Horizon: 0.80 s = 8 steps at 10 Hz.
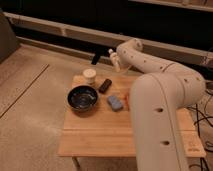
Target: Place the bottle in the ceramic bowl
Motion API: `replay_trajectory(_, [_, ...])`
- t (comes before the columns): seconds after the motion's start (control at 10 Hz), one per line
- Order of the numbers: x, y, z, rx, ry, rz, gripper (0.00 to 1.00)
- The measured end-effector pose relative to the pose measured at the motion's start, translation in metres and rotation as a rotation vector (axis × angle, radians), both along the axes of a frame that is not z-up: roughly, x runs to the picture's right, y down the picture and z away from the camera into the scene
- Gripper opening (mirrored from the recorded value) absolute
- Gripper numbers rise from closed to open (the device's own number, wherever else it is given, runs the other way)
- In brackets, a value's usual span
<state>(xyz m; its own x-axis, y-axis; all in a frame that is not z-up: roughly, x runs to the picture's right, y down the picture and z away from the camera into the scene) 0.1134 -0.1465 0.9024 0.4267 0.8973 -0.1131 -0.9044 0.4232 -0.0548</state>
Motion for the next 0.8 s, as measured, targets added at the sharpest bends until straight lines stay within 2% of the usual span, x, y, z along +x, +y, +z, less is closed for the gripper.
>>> replay_trajectory(0.2, [-0.021, 0.004, -0.045, 0.074, -0.02, -0.046, 0.0])
replay_trajectory(0.4, [-0.053, 0.026, -0.087, 0.128, -0.056, -0.125, 0.0])
replay_trajectory(0.6, [-0.081, 0.048, -0.105, 0.138, -0.091, -0.173, 0.0])
replay_trajectory(0.7, [-0.103, 0.067, -0.108, 0.121, -0.112, -0.198, 0.0])
replay_trajectory(0.8, [-0.113, 0.079, -0.106, 0.107, -0.12, -0.21, 0.0])
